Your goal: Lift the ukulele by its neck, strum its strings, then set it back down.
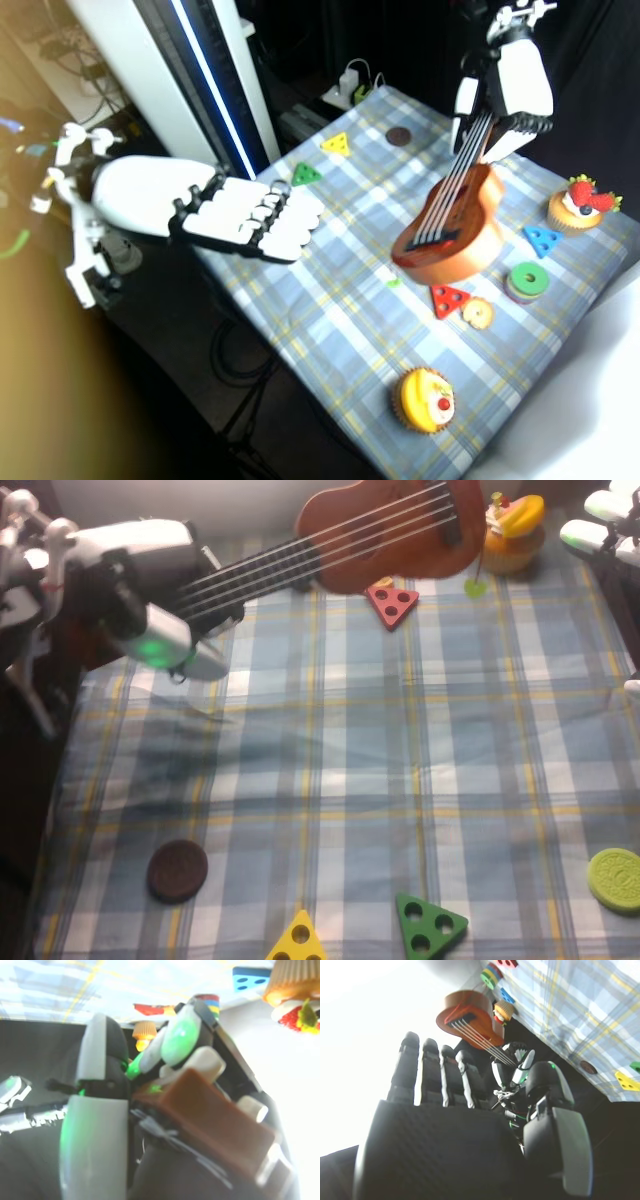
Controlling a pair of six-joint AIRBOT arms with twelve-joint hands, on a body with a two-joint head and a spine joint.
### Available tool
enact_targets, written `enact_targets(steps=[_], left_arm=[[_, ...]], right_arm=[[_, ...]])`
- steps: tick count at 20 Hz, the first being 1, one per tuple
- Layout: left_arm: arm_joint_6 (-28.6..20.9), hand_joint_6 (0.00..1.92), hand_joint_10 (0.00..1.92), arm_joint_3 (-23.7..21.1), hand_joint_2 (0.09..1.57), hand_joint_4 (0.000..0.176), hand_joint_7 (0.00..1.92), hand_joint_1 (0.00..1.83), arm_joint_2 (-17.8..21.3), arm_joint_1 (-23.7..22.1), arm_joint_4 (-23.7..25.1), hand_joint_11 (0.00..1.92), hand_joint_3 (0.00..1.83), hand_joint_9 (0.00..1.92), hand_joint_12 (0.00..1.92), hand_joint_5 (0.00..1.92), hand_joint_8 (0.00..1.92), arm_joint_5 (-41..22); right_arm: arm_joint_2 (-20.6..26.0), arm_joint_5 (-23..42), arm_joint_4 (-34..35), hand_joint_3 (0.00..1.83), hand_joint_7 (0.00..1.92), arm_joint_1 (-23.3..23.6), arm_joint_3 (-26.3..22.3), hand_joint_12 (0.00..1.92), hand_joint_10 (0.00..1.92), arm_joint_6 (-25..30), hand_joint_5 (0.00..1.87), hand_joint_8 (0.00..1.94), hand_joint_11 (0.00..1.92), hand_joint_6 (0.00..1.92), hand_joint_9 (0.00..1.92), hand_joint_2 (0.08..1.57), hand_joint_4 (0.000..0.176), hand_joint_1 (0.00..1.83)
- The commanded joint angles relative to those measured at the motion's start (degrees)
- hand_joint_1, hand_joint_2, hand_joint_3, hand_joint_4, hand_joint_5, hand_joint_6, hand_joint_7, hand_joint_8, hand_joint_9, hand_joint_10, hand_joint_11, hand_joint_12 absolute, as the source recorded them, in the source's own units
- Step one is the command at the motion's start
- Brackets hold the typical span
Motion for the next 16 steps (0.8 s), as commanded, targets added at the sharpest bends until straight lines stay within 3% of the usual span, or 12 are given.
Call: enact_targets(steps=[1,2,3,4,8,9,10,11,12,13,14,16], left_arm=[[-0.6,1.92,1.92,0.8,1.17,0.000,1.20,1.42,0.0,-1.8,-1.8,1.44,0.02,1.28,1.92,1.11,1.92,-6.0],[-0.7,1.92,1.92,1.3,1.18,0.000,1.21,1.39,0.0,-2.3,-2.9,1.46,0.03,1.31,1.92,1.10,1.92,-6.0],[-0.7,1.92,1.92,1.6,1.18,0.000,1.17,1.41,-0.1,-2.7,-2.9,1.41,0.03,1.26,1.92,1.08,1.92,-5.9],[-0.7,1.92,1.92,1.9,1.18,0.000,1.13,1.38,-0.4,-3.1,-2.9,1.35,0.03,1.20,1.92,1.06,1.92,-5.6],[-0.9,1.92,1.92,3.9,1.15,0.000,1.16,1.46,-2.4,-5.2,-3.1,1.46,0.05,1.29,1.92,1.04,1.92,-5.4],[-1.5,1.92,1.92,4.7,1.15,0.000,1.16,1.46,-3.0,-5.7,-3.1,1.46,0.05,1.29,1.92,1.04,1.92,-5.1],[-3.8,1.92,1.92,5.9,1.14,0.000,1.16,1.44,-3.7,-5.9,-3.0,1.44,0.05,1.28,1.92,1.06,1.92,-5.3],[-6.3,1.92,1.92,6.9,1.14,0.000,1.17,1.49,-4.1,-5.7,-2.9,1.46,0.05,1.30,1.92,1.06,1.92,-6.1],[-22.4,1.92,1.92,9.4,1.11,0.000,1.14,1.39,-5.2,-4.7,7.8,1.29,0.06,1.25,1.92,1.06,1.92,-9.6],[-45.3,1.92,1.92,13.3,1.11,0.000,1.14,1.39,-7.0,-4.4,24.0,1.29,0.06,1.25,1.92,1.06,1.92,-15.2],[-54.2,1.92,1.92,14.7,1.03,0.000,1.12,1.33,-7.8,-4.4,30.4,1.20,0.03,1.15,1.92,1.10,1.92,-17.7],[-55.9,1.92,1.92,13.2,1.05,0.000,1.16,1.22,-7.1,-4.6,34.6,1.24,0.10,1.17,1.92,1.19,1.92,-18.6]], right_arm=[[0.2,7.1,0.8,0.00,0.00,0.8,0.2,0.00,0.00,0.0,0.00,0.00,0.00,0.00,0.00,1.25,0.012,0.20],[0.1,7.1,0.8,0.00,0.00,0.8,0.2,0.00,0.00,0.0,0.00,0.00,0.00,0.00,0.00,1.24,0.018,0.19],[-0.1,7.1,0.8,0.00,0.00,0.8,0.3,0.00,0.00,0.0,0.00,0.00,0.00,0.00,0.00,1.25,0.000,0.17],[-0.2,7.1,0.8,0.00,0.00,0.8,0.4,0.00,0.00,0.0,0.00,0.00,0.00,0.00,0.00,1.24,0.000,0.15],[-0.5,7.1,0.8,0.00,0.00,0.8,0.5,0.00,0.00,0.1,0.00,0.00,0.00,0.00,0.00,1.26,0.000,0.08],[-0.5,7.2,0.9,0.00,0.00,0.8,0.5,0.00,0.00,0.1,0.00,0.00,0.00,0.00,0.00,1.26,0.000,0.08],[-0.6,7.3,1.0,0.00,0.00,0.8,0.6,0.00,0.00,0.1,0.00,0.00,0.00,0.00,0.00,1.25,0.017,0.08],[-0.8,7.5,1.0,0.00,0.00,0.8,0.7,0.00,0.00,0.1,0.00,0.00,0.00,0.00,0.00,1.26,0.012,0.08],[-0.9,7.7,1.2,0.01,0.00,0.8,0.7,0.00,0.00,0.1,0.00,0.00,0.00,0.00,0.00,1.28,0.000,0.09],[-0.9,7.7,1.3,0.01,0.00,0.8,0.8,0.00,0.00,0.1,0.00,0.00,0.00,0.00,0.00,1.28,0.000,0.09],[-0.9,7.8,1.3,0.00,0.00,0.8,0.8,0.00,0.00,0.2,0.00,0.00,0.00,0.00,0.00,1.26,0.015,0.06],[-0.9,7.9,1.3,0.01,0.00,0.8,0.8,0.00,0.00,0.3,0.00,0.00,0.00,0.00,0.00,1.29,0.016,0.09]])
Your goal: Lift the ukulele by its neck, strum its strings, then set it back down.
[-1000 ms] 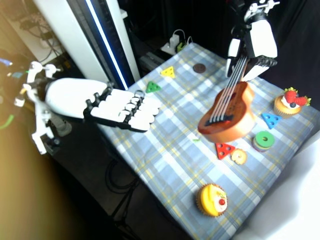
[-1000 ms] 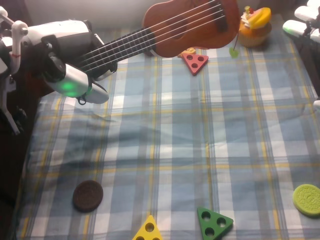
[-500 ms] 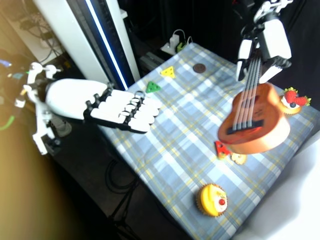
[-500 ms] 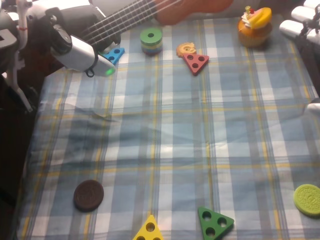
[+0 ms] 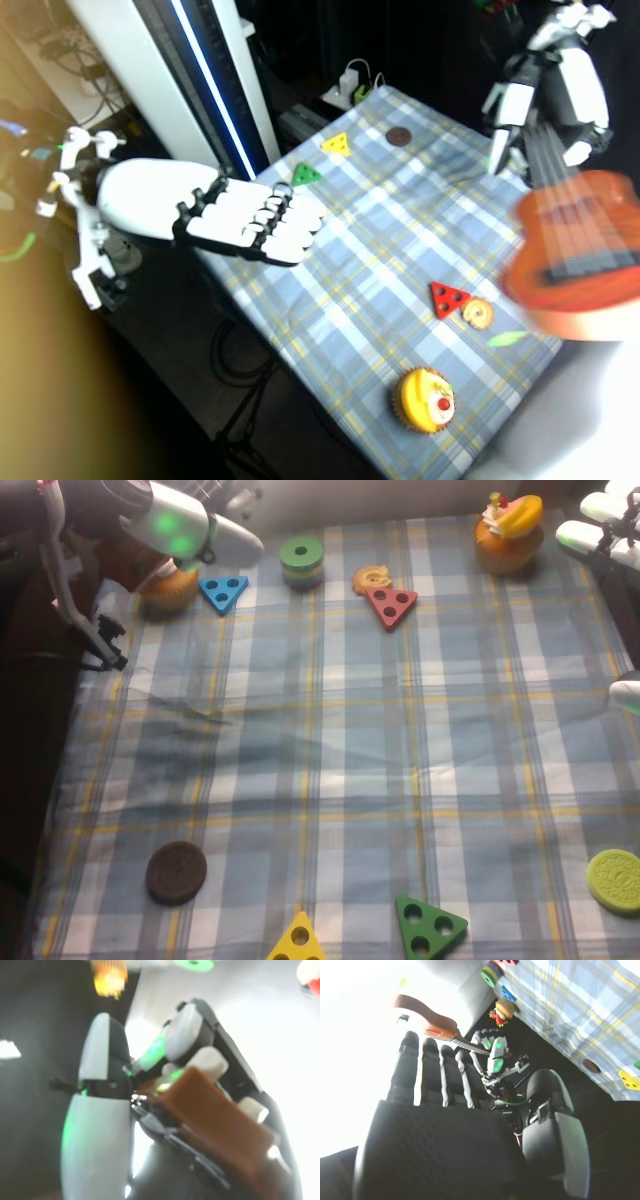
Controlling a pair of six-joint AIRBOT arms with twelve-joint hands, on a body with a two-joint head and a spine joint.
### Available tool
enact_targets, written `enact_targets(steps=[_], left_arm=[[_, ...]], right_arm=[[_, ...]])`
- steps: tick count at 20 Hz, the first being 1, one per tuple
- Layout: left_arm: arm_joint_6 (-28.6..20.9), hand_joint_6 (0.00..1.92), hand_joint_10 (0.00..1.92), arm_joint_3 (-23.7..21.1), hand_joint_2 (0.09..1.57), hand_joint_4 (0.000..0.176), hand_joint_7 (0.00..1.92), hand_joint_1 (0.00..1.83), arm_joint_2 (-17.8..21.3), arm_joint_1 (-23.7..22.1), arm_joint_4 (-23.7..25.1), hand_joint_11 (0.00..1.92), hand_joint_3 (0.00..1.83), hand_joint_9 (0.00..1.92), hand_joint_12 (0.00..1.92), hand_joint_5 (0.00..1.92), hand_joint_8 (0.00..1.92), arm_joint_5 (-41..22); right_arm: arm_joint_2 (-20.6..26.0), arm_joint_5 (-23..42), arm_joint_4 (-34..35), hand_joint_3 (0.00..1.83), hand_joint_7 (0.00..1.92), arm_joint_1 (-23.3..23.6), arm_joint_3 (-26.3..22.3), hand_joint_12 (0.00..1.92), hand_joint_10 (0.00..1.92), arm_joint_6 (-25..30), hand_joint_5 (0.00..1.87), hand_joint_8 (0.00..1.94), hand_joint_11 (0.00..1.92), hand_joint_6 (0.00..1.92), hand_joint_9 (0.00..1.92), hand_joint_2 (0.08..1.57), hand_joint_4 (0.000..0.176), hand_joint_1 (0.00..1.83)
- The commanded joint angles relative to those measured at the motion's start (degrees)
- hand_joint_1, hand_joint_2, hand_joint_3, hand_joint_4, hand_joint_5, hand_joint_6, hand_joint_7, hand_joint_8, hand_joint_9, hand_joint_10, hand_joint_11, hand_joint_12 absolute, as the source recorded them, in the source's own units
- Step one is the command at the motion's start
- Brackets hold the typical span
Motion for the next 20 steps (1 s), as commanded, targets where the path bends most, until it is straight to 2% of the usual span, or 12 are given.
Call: enact_targets(steps=[1,2,6,8,9,10,12,15,16,17,18,20], left_arm=[[-1.3,1.92,1.92,-0.8,1.05,0.000,1.16,1.22,0.2,-1.0,0.0,1.24,0.10,1.17,1.92,1.19,1.92,-6.2],[-4.0,1.92,1.92,-1.5,0.76,0.000,1.19,1.41,0.8,-1.4,3.2,1.41,0.79,1.29,1.92,1.17,1.92,-6.6],[-17.4,1.92,1.92,-3.5,0.73,0.000,1.26,1.51,2.7,-2.5,20.9,1.46,0.94,1.33,1.92,1.21,1.92,-7.5],[-24.3,1.92,1.92,-4.5,0.77,0.000,1.26,1.47,3.5,-2.1,29.4,1.46,0.84,1.33,1.92,1.16,1.92,-9.0],[-25.2,1.92,1.92,-4.8,0.77,0.000,1.26,1.47,3.7,-2.0,30.6,1.46,0.84,1.33,1.92,1.16,1.92,-9.3],[-26.3,1.92,1.92,-5.9,0.86,0.000,1.23,1.52,4.5,-1.4,32.5,1.47,0.62,1.32,1.92,1.10,1.92,-9.7],[-27.2,1.92,1.92,-6.3,0.88,0.000,1.23,1.49,5.2,-0.8,33.7,1.49,0.59,1.32,1.92,1.13,1.92,-9.3],[-30.4,1.92,1.92,-5.5,0.87,0.000,1.26,1.49,5.5,0.3,36.5,1.53,0.62,1.36,1.92,1.17,1.92,-8.1],[-31.2,1.92,1.92,-5.5,0.87,0.000,1.24,1.42,5.4,0.4,38.4,1.50,0.65,1.34,1.92,1.16,1.92,-7.5],[-32.5,1.92,1.92,-5.3,0.90,0.000,1.23,1.45,5.1,0.5,39.9,1.48,0.60,1.34,1.92,1.15,1.92,-7.3],[-33.1,1.92,1.92,-5.1,0.91,0.000,1.23,1.44,4.8,0.7,40.2,1.48,0.58,1.34,1.92,1.16,1.92,-7.6],[-33.1,1.92,1.92,-5.1,0.91,0.000,1.22,1.45,4.1,0.7,40.7,1.47,0.55,1.31,1.92,1.15,1.92,-8.2]], right_arm=[[0.2,7.6,0.3,0.01,0.00,0.8,0.2,0.00,0.00,0.2,0.00,0.00,0.00,0.00,0.00,1.29,0.016,0.09],[0.2,7.7,0.3,0.01,0.00,0.8,0.2,0.00,0.00,0.3,0.00,0.00,0.00,0.00,0.00,1.31,0.004,0.12],[0.2,7.8,0.2,0.01,0.00,0.8,0.2,0.00,0.00,0.5,0.00,0.00,0.00,0.00,0.00,1.32,0.008,0.14],[0.2,7.9,0.0,0.00,0.00,0.8,0.1,0.00,0.00,0.8,0.00,0.00,0.00,0.00,0.00,1.32,0.006,0.15],[0.2,7.9,0.0,0.00,0.00,0.8,0.1,0.00,0.00,0.8,0.00,0.00,0.00,0.00,0.00,1.32,0.006,0.15],[0.3,8.1,-0.2,0.00,0.00,0.8,0.0,0.00,0.00,0.9,0.00,0.00,0.00,0.00,0.00,1.31,0.014,0.19],[0.6,8.8,-0.7,0.00,0.00,0.8,-0.4,0.00,0.00,0.9,0.03,0.00,0.00,0.01,0.00,1.33,0.000,0.35],[1.5,10.4,-2.1,0.02,0.00,0.7,-1.3,0.00,0.00,0.9,0.01,0.00,0.00,0.00,0.00,1.38,0.000,0.34],[1.7,10.6,-2.7,0.01,0.00,0.7,-1.4,0.00,0.00,0.9,0.02,0.00,0.00,0.01,0.00,1.39,0.005,0.53],[1.7,10.5,-3.4,0.00,0.00,0.7,-1.4,0.00,0.00,0.8,0.02,0.00,0.00,0.01,0.00,1.38,0.026,0.58],[1.7,10.4,-3.7,0.00,0.00,0.8,-1.4,0.00,0.00,0.8,0.02,0.00,0.00,0.01,0.00,1.37,0.035,0.59],[1.6,9.4,-3.7,0.00,0.00,1.7,-1.2,0.00,0.00,-0.1,0.04,0.00,0.00,0.01,0.00,1.37,0.026,0.52]])
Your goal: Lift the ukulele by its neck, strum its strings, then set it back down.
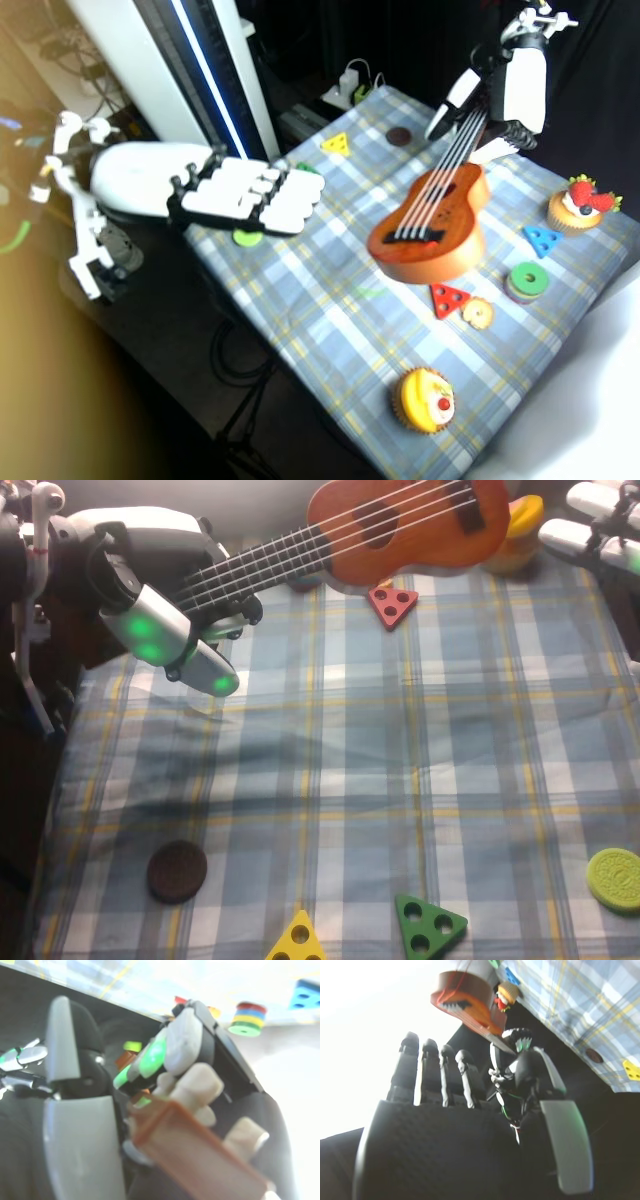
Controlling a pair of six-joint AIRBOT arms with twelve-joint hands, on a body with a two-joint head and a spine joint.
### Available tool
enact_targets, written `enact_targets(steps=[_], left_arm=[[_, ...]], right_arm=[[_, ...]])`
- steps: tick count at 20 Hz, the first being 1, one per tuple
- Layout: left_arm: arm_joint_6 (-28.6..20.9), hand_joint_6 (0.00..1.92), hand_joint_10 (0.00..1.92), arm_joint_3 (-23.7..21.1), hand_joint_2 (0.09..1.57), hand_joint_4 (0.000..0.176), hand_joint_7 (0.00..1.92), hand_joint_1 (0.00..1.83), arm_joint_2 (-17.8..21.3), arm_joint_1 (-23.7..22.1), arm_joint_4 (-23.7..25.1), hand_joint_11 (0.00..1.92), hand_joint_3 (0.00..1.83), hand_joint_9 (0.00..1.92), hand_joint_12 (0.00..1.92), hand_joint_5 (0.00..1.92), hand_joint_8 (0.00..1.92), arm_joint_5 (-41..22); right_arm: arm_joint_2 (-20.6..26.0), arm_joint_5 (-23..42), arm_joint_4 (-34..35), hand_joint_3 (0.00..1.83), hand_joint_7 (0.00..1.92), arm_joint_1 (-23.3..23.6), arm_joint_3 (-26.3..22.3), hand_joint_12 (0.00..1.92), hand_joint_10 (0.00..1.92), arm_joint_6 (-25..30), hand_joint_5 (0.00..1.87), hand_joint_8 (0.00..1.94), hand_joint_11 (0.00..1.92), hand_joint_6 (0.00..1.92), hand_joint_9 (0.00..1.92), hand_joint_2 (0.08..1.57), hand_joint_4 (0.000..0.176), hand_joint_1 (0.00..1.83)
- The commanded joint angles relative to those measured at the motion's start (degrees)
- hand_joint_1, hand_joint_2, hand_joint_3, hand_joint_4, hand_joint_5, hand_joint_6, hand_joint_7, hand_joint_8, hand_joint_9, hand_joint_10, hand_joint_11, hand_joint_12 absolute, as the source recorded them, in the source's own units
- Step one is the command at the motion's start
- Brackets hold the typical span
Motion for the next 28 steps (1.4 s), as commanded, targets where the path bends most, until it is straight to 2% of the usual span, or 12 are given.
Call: enact_targets(steps=[1,2,5,6,7,10,12,14,19,21,25,28], left_arm=[[-0.9,1.92,1.92,0.0,0.94,0.000,1.21,1.46,-0.5,-0.2,-2.4,1.45,0.48,1.30,1.92,1.15,1.92,-0.2],[-0.9,1.92,1.92,0.0,0.98,0.000,1.21,1.47,-0.6,0.2,-3.0,1.46,0.40,1.30,1.92,1.16,1.92,-0.4],[-0.9,1.92,1.92,0.0,1.08,0.000,1.19,1.49,-0.6,1.2,-4.2,1.41,0.20,1.25,1.92,1.17,1.92,-1.0],[-0.9,1.92,1.92,0.0,1.09,0.000,1.19,1.46,-0.6,1.3,-4.4,1.40,0.19,1.24,1.92,1.17,1.92,-1.2],[-0.9,1.92,1.92,0.0,1.12,0.000,1.19,1.45,-0.8,1.4,-4.4,1.39,0.15,1.23,1.92,1.16,1.92,-1.3],[-0.9,1.92,1.92,0.0,1.11,0.000,1.18,1.49,-1.2,1.4,-4.3,1.41,0.13,1.24,1.92,1.15,1.92,-1.9],[-0.9,1.92,1.92,-0.2,1.12,0.000,1.18,1.48,-1.2,1.4,-4.3,1.42,0.13,1.25,1.92,1.13,1.92,-2.6],[-0.9,1.92,1.92,-0.5,1.11,0.000,1.19,1.48,-1.2,1.7,-4.5,1.44,0.12,1.27,1.92,1.13,1.92,-2.8],[-0.9,1.92,1.92,-0.3,1.12,0.000,1.18,1.48,-1.7,2.6,-4.8,1.43,0.11,1.25,1.92,1.12,1.92,-3.2],[-0.9,1.92,1.92,-0.3,1.10,0.000,1.21,1.46,-1.9,2.8,-5.0,1.41,0.10,1.26,1.92,1.14,1.92,-3.5],[-0.9,1.92,1.92,-0.4,1.10,0.000,1.21,1.44,-1.9,2.7,-5.8,1.40,0.10,1.25,1.92,1.14,1.92,-3.9],[0.4,1.92,1.92,-0.7,1.11,0.000,1.21,1.40,-1.8,2.7,-7.5,1.40,0.12,1.25,1.92,1.16,1.92,-4.2]], right_arm=[[-0.3,5.6,0.9,0.00,0.00,1.6,0.5,0.00,0.00,-1.1,0.06,0.00,0.00,0.02,0.00,1.36,0.032,0.57],[-1.2,4.0,0.6,0.00,0.00,3.1,1.3,0.00,0.00,-1.1,0.08,0.00,0.00,0.02,0.00,1.37,0.025,0.56],[-4.8,-3.5,-1.1,0.00,0.00,9.4,4.0,0.00,0.00,-1.4,0.12,0.00,0.00,0.03,0.00,1.36,0.070,0.55],[-5.8,-5.0,-1.1,0.00,0.00,10.7,4.5,0.00,0.00,-2.9,0.14,0.00,0.00,0.02,0.00,1.36,0.054,0.56],[-6.2,-5.8,-1.0,0.00,0.00,11.5,4.5,0.00,0.00,-4.4,0.14,0.00,0.00,0.02,0.00,1.36,0.054,0.58],[-7.0,-8.1,-0.9,0.00,0.00,13.4,4.9,0.00,0.00,-6.4,0.18,0.00,0.00,0.02,0.00,1.30,0.015,0.81],[-7.8,-10.1,-1.0,0.00,0.00,15.0,5.3,0.00,0.00,-7.7,0.17,0.00,0.00,0.01,0.00,1.24,0.015,0.95],[-8.2,-10.8,-1.0,0.00,0.00,16.2,5.3,0.00,0.00,-9.0,0.17,0.00,0.00,0.01,0.00,1.26,0.001,0.78],[-9.1,-11.8,-1.0,0.00,0.00,17.7,5.8,0.00,0.00,-10.3,0.15,0.00,0.00,0.00,0.00,1.29,0.000,0.40],[-9.7,-13.2,-1.0,0.00,0.00,18.9,5.9,0.00,0.00,-12.5,0.17,0.00,0.00,0.01,0.00,1.29,0.000,0.52],[-11.5,-16.5,-1.0,0.00,0.00,21.0,6.5,0.00,0.00,-14.9,0.21,0.00,0.00,0.02,0.00,1.24,0.000,0.52],[-12.3,-19.1,-1.0,0.02,0.00,21.2,7.3,0.00,0.00,-15.1,0.24,0.00,0.00,0.03,0.00,1.32,0.000,0.55]])
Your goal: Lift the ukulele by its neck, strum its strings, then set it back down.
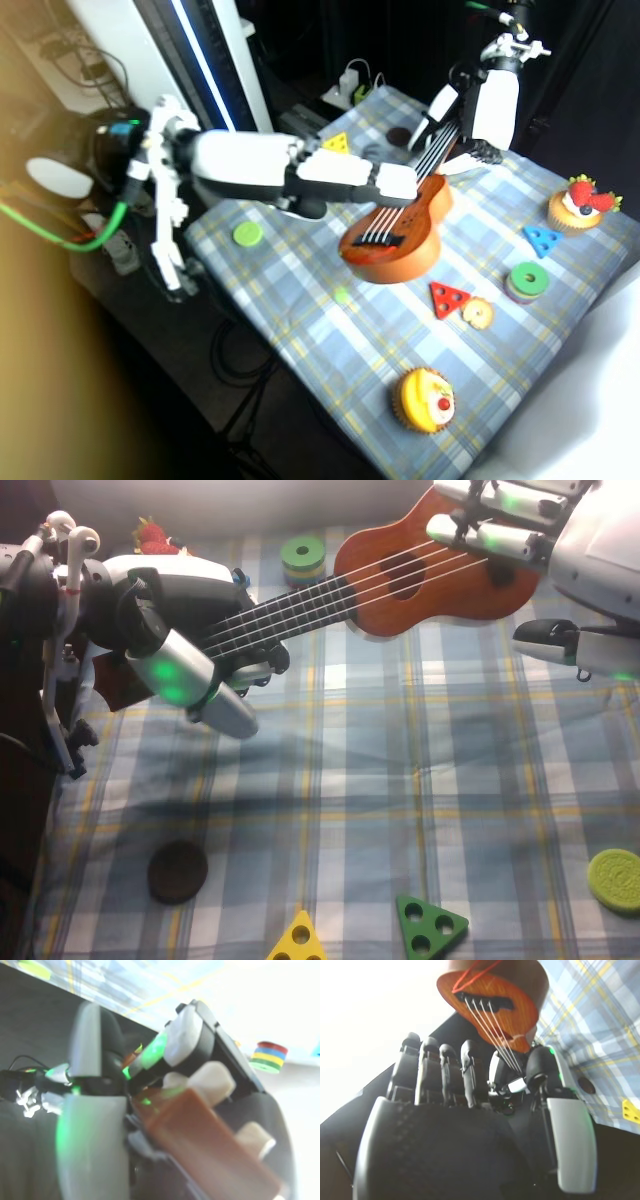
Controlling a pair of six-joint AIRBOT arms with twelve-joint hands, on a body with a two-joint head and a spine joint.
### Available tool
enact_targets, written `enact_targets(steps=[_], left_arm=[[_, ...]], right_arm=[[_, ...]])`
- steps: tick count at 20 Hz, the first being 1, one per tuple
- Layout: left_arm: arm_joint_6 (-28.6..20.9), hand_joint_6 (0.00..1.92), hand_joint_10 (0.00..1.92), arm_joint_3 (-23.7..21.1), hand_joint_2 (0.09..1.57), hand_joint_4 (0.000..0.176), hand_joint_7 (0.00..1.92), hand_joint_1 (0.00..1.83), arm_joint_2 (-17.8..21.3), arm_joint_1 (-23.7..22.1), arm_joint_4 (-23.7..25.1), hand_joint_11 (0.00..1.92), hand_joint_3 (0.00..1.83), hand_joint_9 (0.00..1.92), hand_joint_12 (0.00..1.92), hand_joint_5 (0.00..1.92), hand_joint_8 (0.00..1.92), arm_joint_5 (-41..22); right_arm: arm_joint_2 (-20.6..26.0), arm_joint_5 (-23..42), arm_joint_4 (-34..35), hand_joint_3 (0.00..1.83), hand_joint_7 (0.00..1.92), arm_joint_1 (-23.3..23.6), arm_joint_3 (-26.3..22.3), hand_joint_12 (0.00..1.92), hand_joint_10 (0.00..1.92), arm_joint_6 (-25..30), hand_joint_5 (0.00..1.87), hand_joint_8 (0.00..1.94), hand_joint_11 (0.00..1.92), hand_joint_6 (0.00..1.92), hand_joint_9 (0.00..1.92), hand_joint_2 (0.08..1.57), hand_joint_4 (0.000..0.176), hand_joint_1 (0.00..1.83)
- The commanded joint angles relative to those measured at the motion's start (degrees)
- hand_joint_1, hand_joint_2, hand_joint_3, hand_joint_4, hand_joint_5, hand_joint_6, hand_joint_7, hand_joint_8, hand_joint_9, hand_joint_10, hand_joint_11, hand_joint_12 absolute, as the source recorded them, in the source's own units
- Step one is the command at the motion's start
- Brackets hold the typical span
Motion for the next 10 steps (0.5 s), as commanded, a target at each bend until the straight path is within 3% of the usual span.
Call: enact_targets(steps=[1,3,7,9,10], left_arm=[[-0.7,1.92,1.92,-0.4,1.11,0.000,1.20,1.41,0.0,-0.6,-3.6,1.38,0.11,1.23,1.92,1.16,1.92,-0.6],[-0.4,1.92,1.92,-0.4,1.12,0.000,1.19,1.40,0.1,-0.5,-4.1,1.36,0.10,1.21,1.92,1.16,1.92,-0.6],[0.2,1.92,1.92,-0.4,1.15,0.000,1.20,1.40,0.3,-0.3,-4.9,1.38,0.08,1.22,1.92,1.16,1.92,-0.1],[1.0,1.92,1.92,-0.2,1.14,0.000,1.20,1.47,0.4,0.1,-5.9,1.39,0.06,1.23,1.92,1.16,1.92,0.8],[1.0,1.92,1.92,-0.1,1.14,0.000,1.20,1.46,0.4,0.2,-6.0,1.39,0.07,1.24,1.92,1.15,1.92,1.1]], right_arm=[[0.0,5.2,0.0,0.02,0.00,0.8,0.4,0.00,0.00,-0.6,0.26,0.00,0.00,0.04,0.00,1.32,0.000,0.58],[-0.6,3.6,0.0,0.00,0.00,0.8,0.8,0.00,0.00,-0.8,0.34,0.00,0.00,0.06,0.00,1.29,0.000,0.75],[-0.6,3.3,-1.0,0.01,0.00,0.8,-1.1,0.00,0.00,-0.8,0.51,0.00,0.00,0.08,0.00,1.26,0.000,0.75],[1.7,4.7,-3.6,0.02,0.03,0.8,-3.6,0.00,0.00,0.0,0.59,0.01,0.00,0.10,0.00,1.30,0.015,0.65],[2.8,5.7,-5.5,0.02,0.04,0.8,-4.3,0.00,0.00,2.4,0.63,0.01,0.00,0.10,0.00,1.32,0.081,0.53]])
